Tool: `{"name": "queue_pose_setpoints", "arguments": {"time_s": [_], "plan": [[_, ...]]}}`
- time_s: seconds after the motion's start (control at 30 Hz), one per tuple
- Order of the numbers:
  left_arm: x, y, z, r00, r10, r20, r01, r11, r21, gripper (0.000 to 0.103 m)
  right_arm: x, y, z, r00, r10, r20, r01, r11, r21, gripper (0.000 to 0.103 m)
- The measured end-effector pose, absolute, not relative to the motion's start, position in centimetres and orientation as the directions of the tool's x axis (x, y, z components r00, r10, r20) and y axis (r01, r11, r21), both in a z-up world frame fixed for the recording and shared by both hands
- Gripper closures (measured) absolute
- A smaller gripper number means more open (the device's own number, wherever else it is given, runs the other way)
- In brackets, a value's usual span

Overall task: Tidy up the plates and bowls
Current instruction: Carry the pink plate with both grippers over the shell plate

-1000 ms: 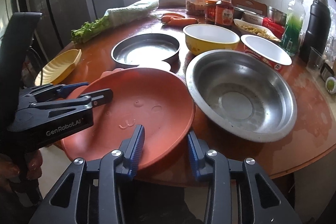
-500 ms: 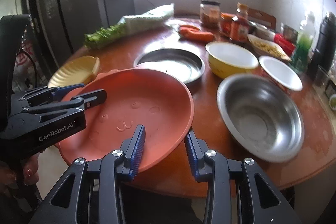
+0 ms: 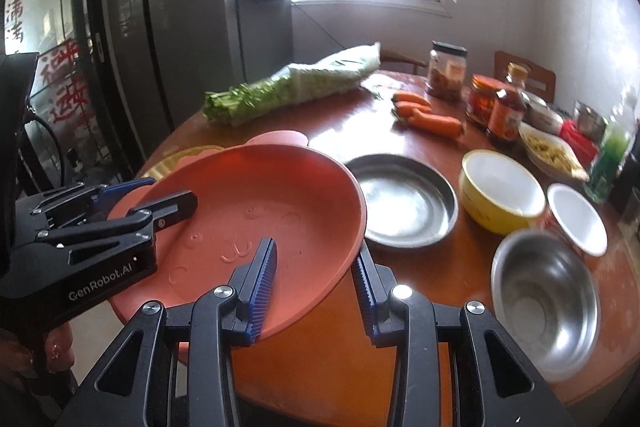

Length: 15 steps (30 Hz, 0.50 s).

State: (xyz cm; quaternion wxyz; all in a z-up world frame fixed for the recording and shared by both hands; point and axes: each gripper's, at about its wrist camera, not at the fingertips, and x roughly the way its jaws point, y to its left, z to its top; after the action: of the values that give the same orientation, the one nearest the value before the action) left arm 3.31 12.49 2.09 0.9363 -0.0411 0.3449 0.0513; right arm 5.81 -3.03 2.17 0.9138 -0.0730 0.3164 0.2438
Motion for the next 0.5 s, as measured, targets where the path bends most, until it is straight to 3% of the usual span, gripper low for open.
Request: {"name": "queue_pose_setpoints", "arguments": {"time_s": [0.5], "plan": [[4.8, 18.4, 1.7, 0.746, 0.134, -0.652, -0.218, 0.975, -0.05, 0.058, 9.0, 3.5, 2.6, 0.65, 0.458, -0.607, -0.57, 0.821, 0.01, 0.064]]}}
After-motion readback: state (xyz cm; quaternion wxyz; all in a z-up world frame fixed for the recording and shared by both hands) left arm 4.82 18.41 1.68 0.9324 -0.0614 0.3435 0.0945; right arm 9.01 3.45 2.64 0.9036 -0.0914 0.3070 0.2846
